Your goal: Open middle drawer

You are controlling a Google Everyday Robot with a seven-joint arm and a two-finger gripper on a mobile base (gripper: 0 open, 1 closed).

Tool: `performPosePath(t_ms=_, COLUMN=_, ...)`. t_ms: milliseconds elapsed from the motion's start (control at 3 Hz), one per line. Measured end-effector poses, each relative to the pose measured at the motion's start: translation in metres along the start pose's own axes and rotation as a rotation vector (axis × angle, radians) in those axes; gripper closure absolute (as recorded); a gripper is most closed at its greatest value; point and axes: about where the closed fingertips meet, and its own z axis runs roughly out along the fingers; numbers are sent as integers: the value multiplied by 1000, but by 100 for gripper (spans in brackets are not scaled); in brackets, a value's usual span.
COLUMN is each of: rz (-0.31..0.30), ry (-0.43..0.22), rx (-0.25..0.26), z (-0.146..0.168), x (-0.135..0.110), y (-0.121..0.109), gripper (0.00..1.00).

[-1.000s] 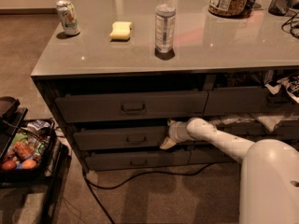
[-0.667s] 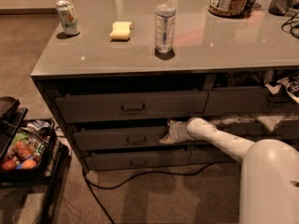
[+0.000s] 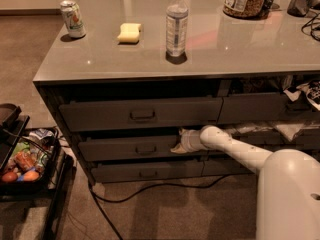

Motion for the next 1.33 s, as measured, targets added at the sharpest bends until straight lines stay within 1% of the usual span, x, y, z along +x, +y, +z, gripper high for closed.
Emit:
performPosePath(t_ms=333, rz=0, ry=0, rx=0, z=0, x=0, y=0, gripper=100)
performPosePath(t_ms=667, rz=0, ry=0, rx=0, z=0, x=0, y=0, gripper=100)
performPosePath(t_ms=1333, rz=0, ry=0, rx=0, z=-5, x=-2, y=-10, gripper=100)
